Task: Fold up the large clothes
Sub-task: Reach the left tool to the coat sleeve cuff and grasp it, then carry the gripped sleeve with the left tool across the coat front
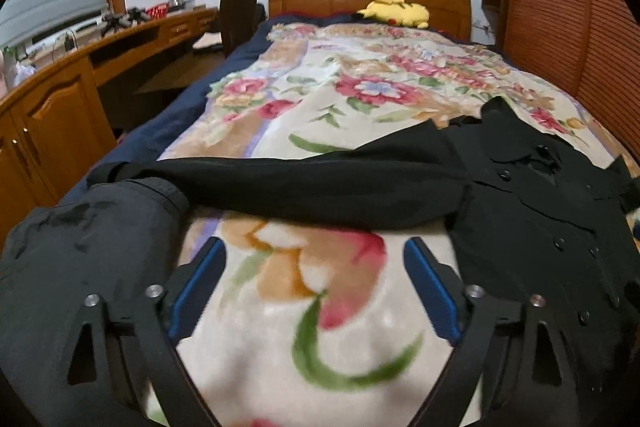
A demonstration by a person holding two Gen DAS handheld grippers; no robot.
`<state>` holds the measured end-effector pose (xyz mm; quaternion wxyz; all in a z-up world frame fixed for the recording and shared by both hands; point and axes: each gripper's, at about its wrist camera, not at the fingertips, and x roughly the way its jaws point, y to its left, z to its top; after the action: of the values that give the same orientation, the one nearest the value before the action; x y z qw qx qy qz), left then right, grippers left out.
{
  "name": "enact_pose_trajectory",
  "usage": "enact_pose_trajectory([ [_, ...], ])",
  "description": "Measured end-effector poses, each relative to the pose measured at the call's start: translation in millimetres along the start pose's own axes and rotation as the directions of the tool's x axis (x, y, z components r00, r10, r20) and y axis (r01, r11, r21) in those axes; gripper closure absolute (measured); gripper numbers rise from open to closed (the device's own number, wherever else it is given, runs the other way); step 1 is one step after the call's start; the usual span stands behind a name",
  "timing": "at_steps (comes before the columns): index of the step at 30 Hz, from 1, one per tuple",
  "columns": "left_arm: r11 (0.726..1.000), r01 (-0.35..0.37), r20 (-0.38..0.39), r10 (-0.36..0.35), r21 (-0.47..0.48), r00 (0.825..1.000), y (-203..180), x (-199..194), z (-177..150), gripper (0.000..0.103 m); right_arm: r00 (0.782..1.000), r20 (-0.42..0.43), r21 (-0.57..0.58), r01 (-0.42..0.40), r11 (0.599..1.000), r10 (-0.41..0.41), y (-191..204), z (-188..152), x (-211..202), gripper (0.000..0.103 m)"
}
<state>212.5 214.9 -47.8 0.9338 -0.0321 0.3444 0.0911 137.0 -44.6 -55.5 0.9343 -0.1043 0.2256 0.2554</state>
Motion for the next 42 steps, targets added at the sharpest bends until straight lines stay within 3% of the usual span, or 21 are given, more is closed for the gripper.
enact_pose_trajectory([
  [10,0.99,-0.061,-0.133,0.045,-0.123,0.99,39,73,17,0.025,0.998,-0.056,-0.006,0.0,1.0,0.0,0,-1,14,0.0],
  [20,0.971,-0.087,-0.176,0.047,-0.225,0.983,52,107,26,0.025,0.997,-0.072,0.005,-0.009,1.0,0.009,0,-1,15,0.0],
  [23,0.964,-0.139,-0.208,0.091,-0.227,0.974,55,116,27,0.025,0.997,-0.075,0.001,-0.01,1.0,0.01,1,0,18,0.0],
  [33,0.941,-0.11,-0.257,0.026,-0.321,0.966,63,142,24,0.029,0.995,-0.097,-0.004,-0.011,1.0,0.011,1,-1,26,0.0],
  [37,0.952,-0.092,-0.262,0.013,-0.29,0.965,60,145,21,0.05,0.995,-0.099,-0.01,-0.012,1.0,0.011,2,-1,27,0.0],
  [42,0.961,-0.051,-0.262,-0.023,-0.27,0.965,56,142,26,0.091,0.994,-0.104,0.001,-0.019,1.0,0.019,-1,-2,27,0.0],
])
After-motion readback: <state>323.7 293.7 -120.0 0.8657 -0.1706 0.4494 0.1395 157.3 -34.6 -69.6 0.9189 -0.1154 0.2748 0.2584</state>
